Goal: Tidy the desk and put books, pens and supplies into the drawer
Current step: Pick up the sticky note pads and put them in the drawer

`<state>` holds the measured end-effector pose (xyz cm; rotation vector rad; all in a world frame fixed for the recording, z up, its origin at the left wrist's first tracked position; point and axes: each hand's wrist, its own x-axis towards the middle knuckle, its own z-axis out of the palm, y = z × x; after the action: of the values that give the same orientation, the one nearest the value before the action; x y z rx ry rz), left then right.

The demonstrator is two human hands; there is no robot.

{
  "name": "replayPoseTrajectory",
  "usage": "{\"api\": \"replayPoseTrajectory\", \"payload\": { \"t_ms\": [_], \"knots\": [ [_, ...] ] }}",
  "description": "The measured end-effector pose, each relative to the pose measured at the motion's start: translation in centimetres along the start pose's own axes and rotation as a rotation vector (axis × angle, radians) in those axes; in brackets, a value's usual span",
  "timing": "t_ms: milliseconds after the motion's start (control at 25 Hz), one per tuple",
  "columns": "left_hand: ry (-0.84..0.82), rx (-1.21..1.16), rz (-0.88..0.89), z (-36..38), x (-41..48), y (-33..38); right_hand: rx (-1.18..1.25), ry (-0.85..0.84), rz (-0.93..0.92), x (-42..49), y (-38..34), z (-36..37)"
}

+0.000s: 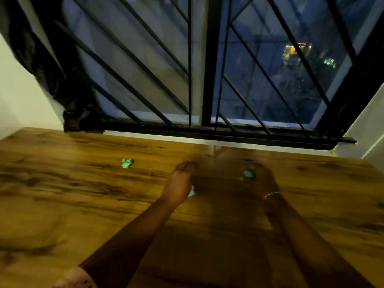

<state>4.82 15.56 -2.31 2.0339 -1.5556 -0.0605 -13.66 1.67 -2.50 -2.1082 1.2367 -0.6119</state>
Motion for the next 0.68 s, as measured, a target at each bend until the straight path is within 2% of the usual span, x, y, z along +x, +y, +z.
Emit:
{"api": "replayPoseTrajectory", "payload": {
  "t_ms": [80, 160, 280, 360, 440, 560, 680],
  "knots": [
    [-0.028, -0.034, -0.062, -1.4, -1.9, -1.6, 0.073, -0.148, -0.066, -1.4, -3.5, 2.9],
    [0.028, -0.114, -0.126, -3.1, -4.5, -2.9, 0.074, -0.249, -0.127, -2.8, -6.7, 5.1],
    [0.151, -0.352, -0.271, -4.9, -8.4, -4.4, 0.117, -0.334, -0.184, -5.6, -10.9, 7.6],
    [0.164, -0.472, -0.387, -6.5, -10.8, -5.2, 0.151, -0.384, -0.256, -8.0, -13.6, 9.5],
    [0.14, -0.497, -0.434, -8.6, -13.2, -6.0, 0.166, -0.418, -0.314, -10.3, -16.3, 11.7],
    [0.195, -0.338, -0.462, -12.5, -18.9, -8.7, 0.202, -0.506, -0.373, -14.2, -20.5, 15.3],
    [0.238, -0.405, -0.574, -16.2, -25.5, -11.6, 0.208, -0.606, -0.414, -18.7, -24.5, 19.4]
  ]
}}
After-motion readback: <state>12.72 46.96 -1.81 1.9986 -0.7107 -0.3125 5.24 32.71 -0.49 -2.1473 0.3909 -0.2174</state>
